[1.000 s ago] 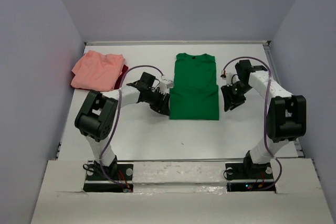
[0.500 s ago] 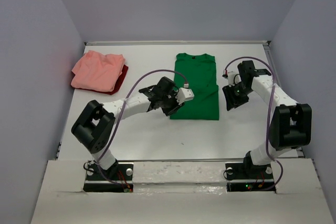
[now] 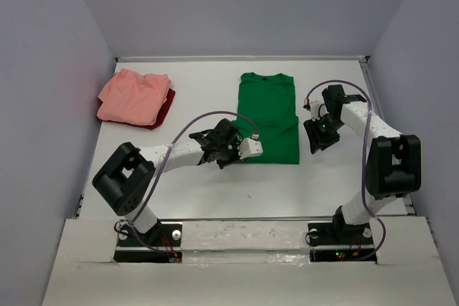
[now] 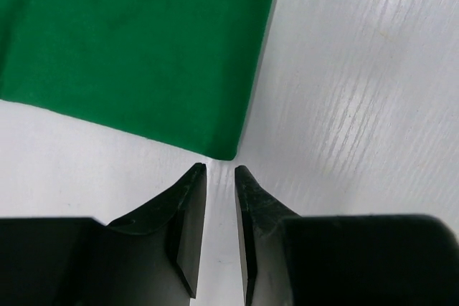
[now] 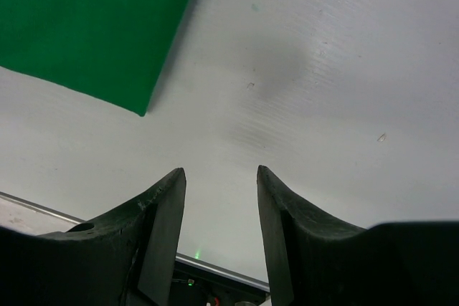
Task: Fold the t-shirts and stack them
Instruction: Fold the tshirt
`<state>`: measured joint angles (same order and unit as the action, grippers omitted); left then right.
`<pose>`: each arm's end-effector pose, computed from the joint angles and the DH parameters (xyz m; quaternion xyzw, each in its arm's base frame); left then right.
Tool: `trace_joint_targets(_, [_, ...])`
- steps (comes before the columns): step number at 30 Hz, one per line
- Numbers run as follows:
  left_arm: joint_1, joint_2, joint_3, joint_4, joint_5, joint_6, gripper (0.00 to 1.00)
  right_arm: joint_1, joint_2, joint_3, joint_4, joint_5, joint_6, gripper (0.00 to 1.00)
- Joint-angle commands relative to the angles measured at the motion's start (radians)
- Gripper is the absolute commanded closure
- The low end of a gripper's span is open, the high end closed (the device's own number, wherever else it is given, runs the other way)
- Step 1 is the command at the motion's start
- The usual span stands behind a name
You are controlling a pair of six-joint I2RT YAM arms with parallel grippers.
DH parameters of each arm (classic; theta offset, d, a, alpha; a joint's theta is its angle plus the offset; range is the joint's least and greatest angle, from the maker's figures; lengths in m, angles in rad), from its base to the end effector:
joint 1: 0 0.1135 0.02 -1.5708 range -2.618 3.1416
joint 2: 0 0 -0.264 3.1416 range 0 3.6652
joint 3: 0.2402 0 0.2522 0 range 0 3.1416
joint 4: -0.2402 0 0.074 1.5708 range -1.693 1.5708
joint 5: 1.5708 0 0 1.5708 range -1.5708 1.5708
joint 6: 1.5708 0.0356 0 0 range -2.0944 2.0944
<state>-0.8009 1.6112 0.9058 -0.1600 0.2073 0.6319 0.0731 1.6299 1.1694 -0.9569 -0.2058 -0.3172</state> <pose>0.2221 -0.2396 0.1813 0.6399 0.6805 -0.1258 0.3342 0.2970 0.0290 0.2144 -0.2000 0.9714 0.0924 0.0881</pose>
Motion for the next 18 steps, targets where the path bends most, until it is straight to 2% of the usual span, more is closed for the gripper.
trace_joint_targets(1, [-0.012,-0.085,-0.021,0.051,-0.002,0.042,0.67,0.001,0.004,0.023,0.027,0.020,0.017,0.50])
trace_joint_targets(13, [-0.063,-0.105,-0.070,0.089,0.023,0.045,0.67,0.001,0.022,0.018,0.038,0.043,0.035,0.50])
trace_joint_targets(18, [-0.070,-0.064,-0.084,0.112,-0.009,0.046,0.67,0.001,0.030,0.021,0.040,0.043,0.035,0.50])
